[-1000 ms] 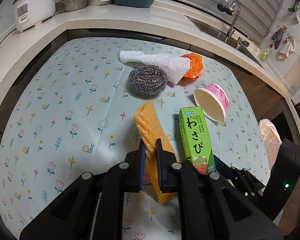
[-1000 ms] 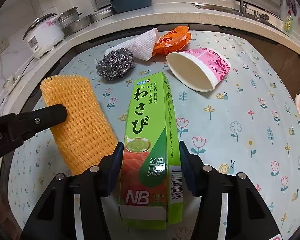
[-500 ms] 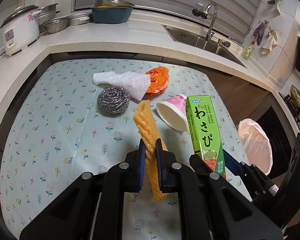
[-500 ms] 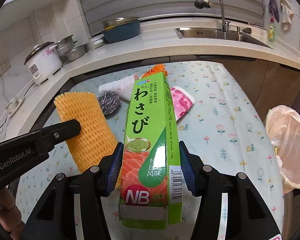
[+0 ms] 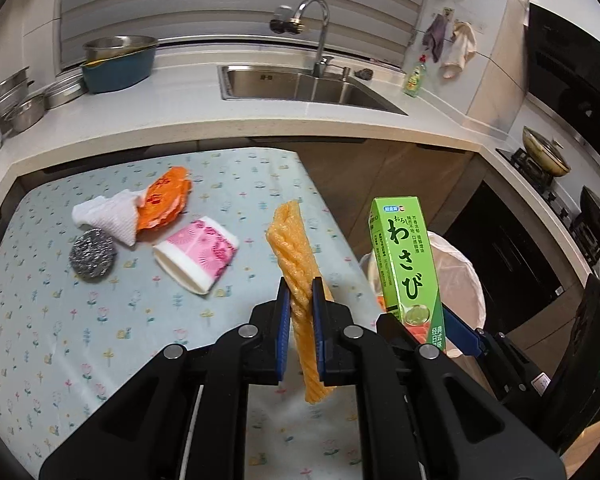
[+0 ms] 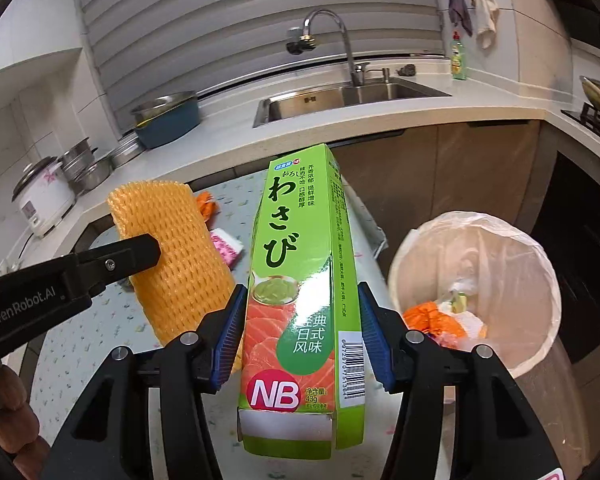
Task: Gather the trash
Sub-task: 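Carry the sponge and wasabi box to the bin and open both tools, then move both tools back over the steel wool and paper towel, then grasp the steel wool scrubber with the left tool while the right grasps the white paper towel, then carry the steel wool and paper towel over the bin and open the left tool, then open the right tool to drop the paper towel into the bin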
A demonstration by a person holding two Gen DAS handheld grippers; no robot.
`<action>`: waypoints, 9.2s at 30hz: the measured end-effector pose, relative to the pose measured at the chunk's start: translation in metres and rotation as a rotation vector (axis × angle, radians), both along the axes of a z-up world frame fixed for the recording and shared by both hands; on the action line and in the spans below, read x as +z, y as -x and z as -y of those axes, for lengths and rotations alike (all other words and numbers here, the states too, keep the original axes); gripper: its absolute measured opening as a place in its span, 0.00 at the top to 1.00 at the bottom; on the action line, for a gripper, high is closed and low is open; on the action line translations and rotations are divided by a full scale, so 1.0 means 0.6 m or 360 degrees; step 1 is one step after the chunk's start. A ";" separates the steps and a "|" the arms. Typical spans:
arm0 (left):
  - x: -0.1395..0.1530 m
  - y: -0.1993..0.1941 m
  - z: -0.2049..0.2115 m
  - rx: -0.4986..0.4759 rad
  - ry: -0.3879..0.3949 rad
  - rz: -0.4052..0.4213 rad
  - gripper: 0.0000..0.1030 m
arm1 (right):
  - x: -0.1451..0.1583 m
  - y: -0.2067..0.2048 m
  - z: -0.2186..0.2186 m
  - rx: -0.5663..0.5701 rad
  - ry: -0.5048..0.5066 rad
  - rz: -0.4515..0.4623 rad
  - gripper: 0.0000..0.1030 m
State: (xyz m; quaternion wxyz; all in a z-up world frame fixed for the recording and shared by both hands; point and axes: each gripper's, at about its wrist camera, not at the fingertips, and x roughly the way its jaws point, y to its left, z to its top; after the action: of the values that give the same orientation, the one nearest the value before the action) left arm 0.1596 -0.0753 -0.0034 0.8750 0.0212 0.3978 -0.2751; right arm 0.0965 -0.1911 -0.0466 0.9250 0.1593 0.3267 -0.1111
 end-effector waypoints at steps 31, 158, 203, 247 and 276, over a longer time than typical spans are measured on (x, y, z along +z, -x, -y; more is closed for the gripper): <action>-0.085 -0.013 0.297 -0.0322 -0.0042 -0.0081 0.67 | -0.102 0.088 0.284 -0.0451 -0.0145 -0.0116 0.49; -0.106 -0.241 -0.288 0.0488 0.0063 -0.0156 0.40 | 0.069 -0.346 -0.243 0.0528 -0.0085 0.0117 0.96; -0.046 0.066 0.246 -0.0312 -0.0118 -0.0036 0.40 | 0.085 0.099 0.262 -0.0321 -0.0141 0.0222 0.96; -0.096 0.001 0.258 -0.0213 -0.0168 -0.0067 0.26 | 0.033 0.033 0.286 -0.0300 -0.0180 0.0124 0.69; -0.063 -0.056 0.067 0.0056 -0.0071 -0.0059 0.26 | 0.070 -0.029 0.119 -0.0077 -0.0101 0.0135 0.57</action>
State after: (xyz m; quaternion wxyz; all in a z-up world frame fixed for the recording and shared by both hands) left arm 0.1931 -0.1154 -0.0414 0.8715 0.0285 0.4203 -0.2511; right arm 0.1136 -0.2626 -0.0044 0.9295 0.2009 0.2865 -0.1161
